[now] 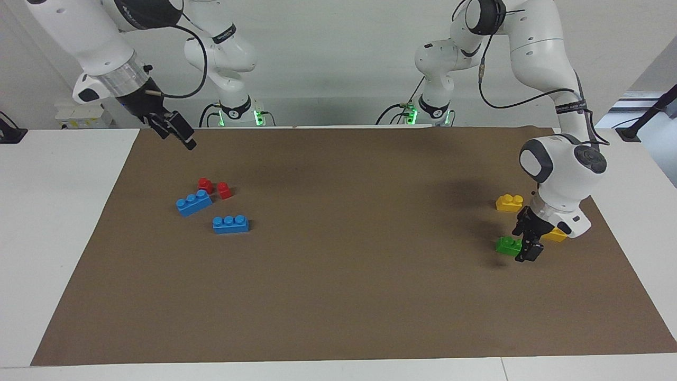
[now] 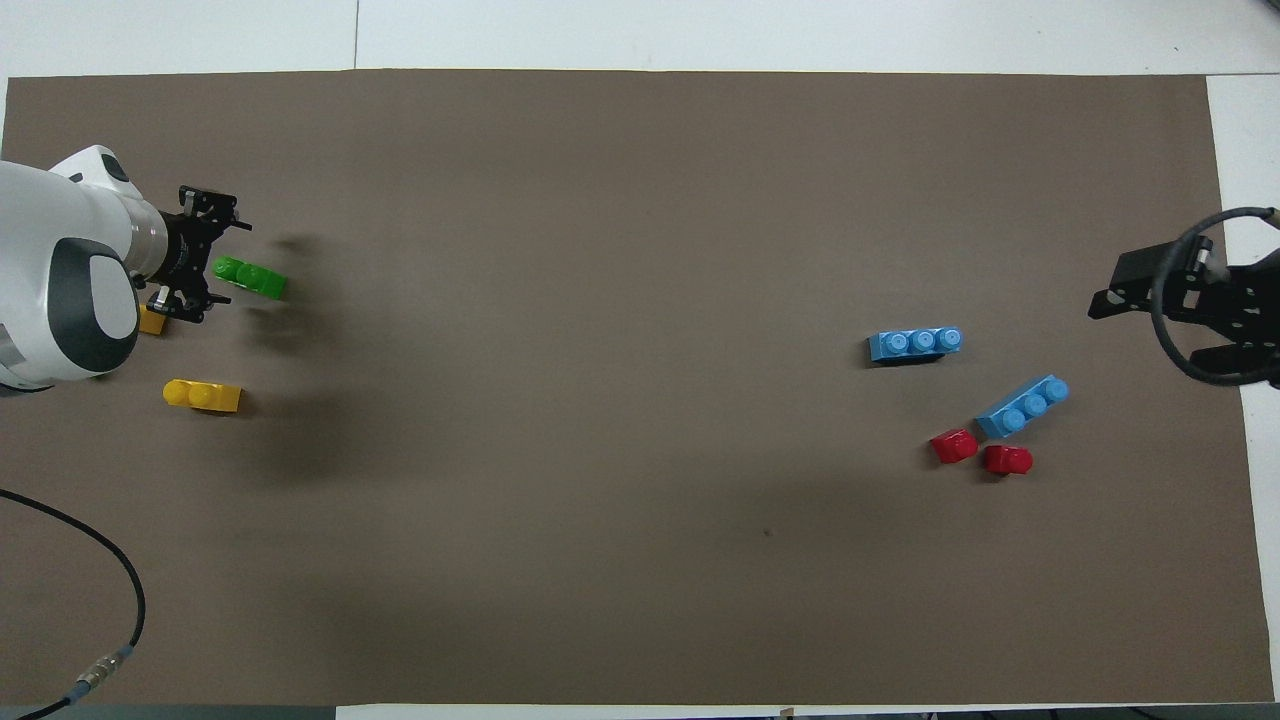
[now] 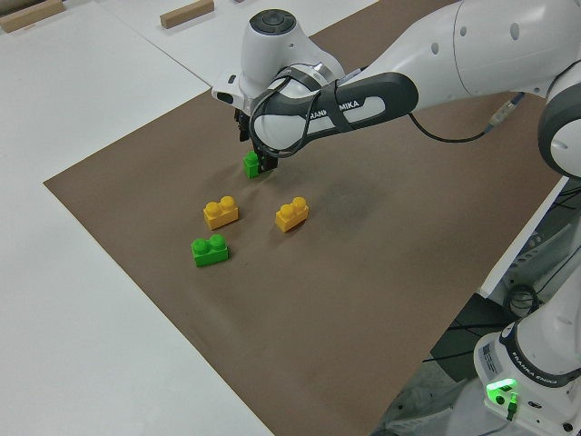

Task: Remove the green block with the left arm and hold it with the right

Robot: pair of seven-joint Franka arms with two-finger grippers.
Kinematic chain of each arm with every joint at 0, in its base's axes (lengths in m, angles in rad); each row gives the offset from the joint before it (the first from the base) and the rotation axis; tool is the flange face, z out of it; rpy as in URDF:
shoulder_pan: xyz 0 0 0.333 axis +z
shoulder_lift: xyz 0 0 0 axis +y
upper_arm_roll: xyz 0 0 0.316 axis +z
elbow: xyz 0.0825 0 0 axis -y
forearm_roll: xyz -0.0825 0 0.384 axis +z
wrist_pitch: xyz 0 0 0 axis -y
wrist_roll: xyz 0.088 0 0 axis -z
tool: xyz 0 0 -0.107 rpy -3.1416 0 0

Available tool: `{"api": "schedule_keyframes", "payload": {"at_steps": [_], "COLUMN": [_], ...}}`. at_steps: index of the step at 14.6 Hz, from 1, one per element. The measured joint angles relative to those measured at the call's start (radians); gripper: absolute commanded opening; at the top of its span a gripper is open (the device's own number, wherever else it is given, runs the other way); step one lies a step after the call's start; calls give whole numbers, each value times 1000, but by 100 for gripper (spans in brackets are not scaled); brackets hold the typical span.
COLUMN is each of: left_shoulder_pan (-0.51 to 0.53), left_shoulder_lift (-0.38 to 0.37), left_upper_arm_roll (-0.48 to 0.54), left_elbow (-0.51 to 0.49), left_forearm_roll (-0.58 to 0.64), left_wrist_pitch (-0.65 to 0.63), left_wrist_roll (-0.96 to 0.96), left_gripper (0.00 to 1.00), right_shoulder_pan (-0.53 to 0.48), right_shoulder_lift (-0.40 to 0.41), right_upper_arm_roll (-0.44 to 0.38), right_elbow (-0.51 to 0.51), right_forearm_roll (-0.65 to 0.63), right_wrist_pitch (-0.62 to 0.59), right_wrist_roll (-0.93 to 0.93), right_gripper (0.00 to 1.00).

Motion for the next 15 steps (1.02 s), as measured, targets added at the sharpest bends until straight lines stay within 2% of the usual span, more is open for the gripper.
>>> {"api": "schedule_keyframes", "payload": {"at_steps": [3,6,11,15], "left_shoulder_pan": [0,-2,-10,-12], "left_shoulder_lift": [-4,-26,-141,-239], "left_upper_arm_roll": [-1,-5,-9,-24], "left_elbow": [24,76,142,164], "left_forearm_roll": [25,47,57,58], "left_wrist_pitch": [-25,-123,-342,-448], "left_wrist_roll": [2,42,280,526], "left_gripper": [100,100,100,100], "right_shoulder_pan": [0,0,0,-8], "right_shoulder_lift": [-4,-5,-5,-5], "right_upper_arm_roll": [1,1,1,1], "right_elbow": [37,44,45,45], "right_forearm_roll": [-73,-106,-107,-108], "right_wrist_pitch": [-24,-24,-22,-20], "right_wrist_roll": [-213,-301,-330,-389], "right_gripper": [100,100,100,100]}}
